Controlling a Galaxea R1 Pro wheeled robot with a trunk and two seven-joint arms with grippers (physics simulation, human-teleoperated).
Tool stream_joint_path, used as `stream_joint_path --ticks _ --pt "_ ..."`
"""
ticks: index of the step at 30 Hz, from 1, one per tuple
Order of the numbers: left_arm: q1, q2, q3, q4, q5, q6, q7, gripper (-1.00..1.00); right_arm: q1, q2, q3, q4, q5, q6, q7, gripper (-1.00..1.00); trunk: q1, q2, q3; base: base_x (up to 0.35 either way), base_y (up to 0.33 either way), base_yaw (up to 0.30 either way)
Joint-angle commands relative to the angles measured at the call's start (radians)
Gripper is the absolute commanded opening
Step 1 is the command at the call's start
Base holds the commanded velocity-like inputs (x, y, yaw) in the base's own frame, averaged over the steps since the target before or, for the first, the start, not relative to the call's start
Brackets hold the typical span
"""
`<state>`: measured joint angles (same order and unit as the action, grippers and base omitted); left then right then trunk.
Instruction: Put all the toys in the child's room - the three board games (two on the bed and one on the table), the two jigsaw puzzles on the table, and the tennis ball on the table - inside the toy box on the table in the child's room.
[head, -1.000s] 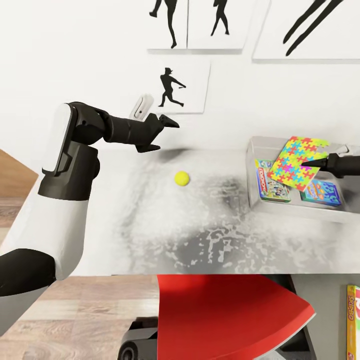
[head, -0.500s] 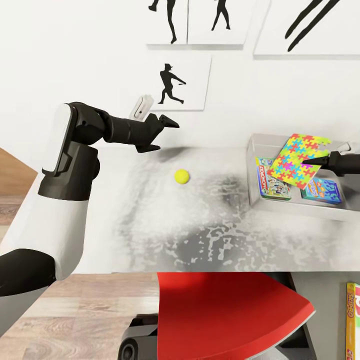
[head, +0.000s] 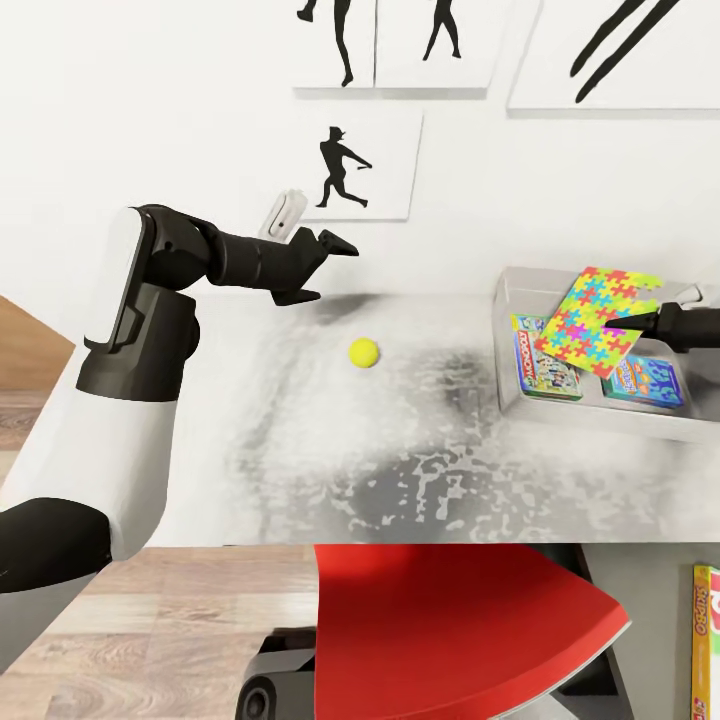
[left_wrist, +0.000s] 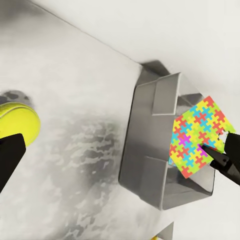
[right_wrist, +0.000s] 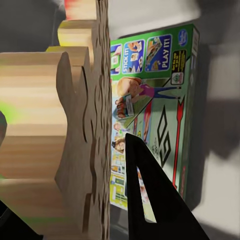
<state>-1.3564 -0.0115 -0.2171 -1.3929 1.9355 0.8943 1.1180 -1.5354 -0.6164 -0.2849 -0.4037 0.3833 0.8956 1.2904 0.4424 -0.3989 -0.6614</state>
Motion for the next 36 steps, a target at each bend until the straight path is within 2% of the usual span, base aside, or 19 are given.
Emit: stream_joint_path --ticks 1,17,23,25,26,32,36 --pt "-0.001 -0.001 0.001 0.000 0.008 0.003 0.010 1.00 0.000 0.001 0.004 0.017 0.045 -0.008 0.006 -1.00 0.008 -0.001 -0.002 0.000 0.000 0.000" --pt "-0.001 -0.001 0.000 0.000 0.008 0.003 0.010 1.00 0.001 -0.001 0.004 0.017 0.044 -0.008 0.006 -1.00 0.008 -0.001 -0.002 0.000 0.000 0.000" --pt "-0.001 -0.001 -0.001 0.000 0.008 0.003 0.010 1.00 0.000 -0.015 0.001 0.017 0.037 -0.005 0.008 -1.00 0.008 -0.001 -0.002 0.000 0.000 0.000" --pt "-0.001 -0.001 -0.001 0.000 0.008 0.003 0.010 1.00 -0.001 -0.033 -0.009 0.017 0.011 -0.004 0.009 -1.00 0.008 -0.001 -0.002 0.000 0.000 0.000" --pt "-0.001 -0.001 -0.001 0.000 0.008 0.003 0.010 1.00 -0.001 -0.033 -0.009 0.017 0.011 -0.004 0.009 -1.00 0.008 -0.001 -0.002 0.000 0.000 0.000" --pt "-0.001 -0.001 -0.001 0.000 0.008 0.003 0.010 1.00 -0.001 -0.062 -0.021 0.017 -0.070 -0.001 0.007 -1.00 0.008 -0.001 -0.002 0.000 0.000 0.000" --pt "-0.001 -0.002 -0.001 0.001 0.008 0.003 0.010 1.00 0.000 -0.070 -0.023 0.017 -0.090 0.001 0.006 -1.00 0.008 -0.001 -0.002 0.000 0.000 0.000"
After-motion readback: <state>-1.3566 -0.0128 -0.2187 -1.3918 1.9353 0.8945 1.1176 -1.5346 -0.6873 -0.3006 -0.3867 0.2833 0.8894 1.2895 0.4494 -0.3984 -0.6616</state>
